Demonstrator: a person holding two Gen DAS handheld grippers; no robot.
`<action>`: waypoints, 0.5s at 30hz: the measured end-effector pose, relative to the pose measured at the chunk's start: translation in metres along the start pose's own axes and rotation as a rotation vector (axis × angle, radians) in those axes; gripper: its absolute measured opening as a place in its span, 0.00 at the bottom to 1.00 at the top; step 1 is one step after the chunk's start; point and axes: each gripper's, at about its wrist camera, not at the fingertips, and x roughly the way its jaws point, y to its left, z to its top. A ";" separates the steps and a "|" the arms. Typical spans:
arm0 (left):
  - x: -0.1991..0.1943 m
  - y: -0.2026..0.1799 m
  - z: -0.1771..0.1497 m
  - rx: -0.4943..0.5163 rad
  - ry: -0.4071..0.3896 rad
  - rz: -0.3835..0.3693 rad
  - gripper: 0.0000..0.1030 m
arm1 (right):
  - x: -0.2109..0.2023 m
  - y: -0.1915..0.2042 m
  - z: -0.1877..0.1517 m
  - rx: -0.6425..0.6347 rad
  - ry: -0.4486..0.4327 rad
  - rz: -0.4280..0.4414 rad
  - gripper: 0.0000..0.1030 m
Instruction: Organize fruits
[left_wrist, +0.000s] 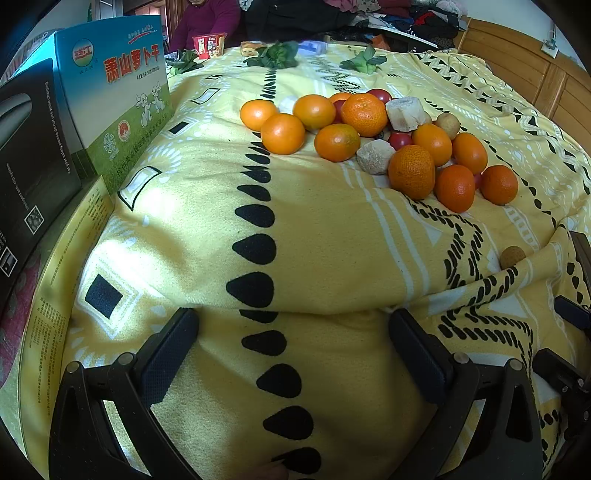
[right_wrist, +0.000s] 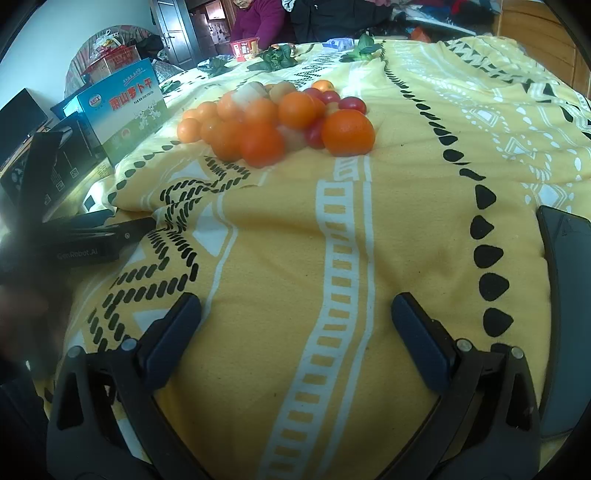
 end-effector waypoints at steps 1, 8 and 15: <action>0.000 0.000 0.000 0.000 0.000 -0.001 1.00 | 0.000 0.000 0.000 0.000 0.000 0.000 1.00; 0.000 0.000 0.000 -0.001 -0.001 -0.001 1.00 | 0.000 0.000 0.000 0.001 -0.002 0.002 1.00; 0.000 0.000 0.000 -0.001 -0.001 -0.001 1.00 | 0.000 0.000 0.000 0.002 -0.002 0.003 1.00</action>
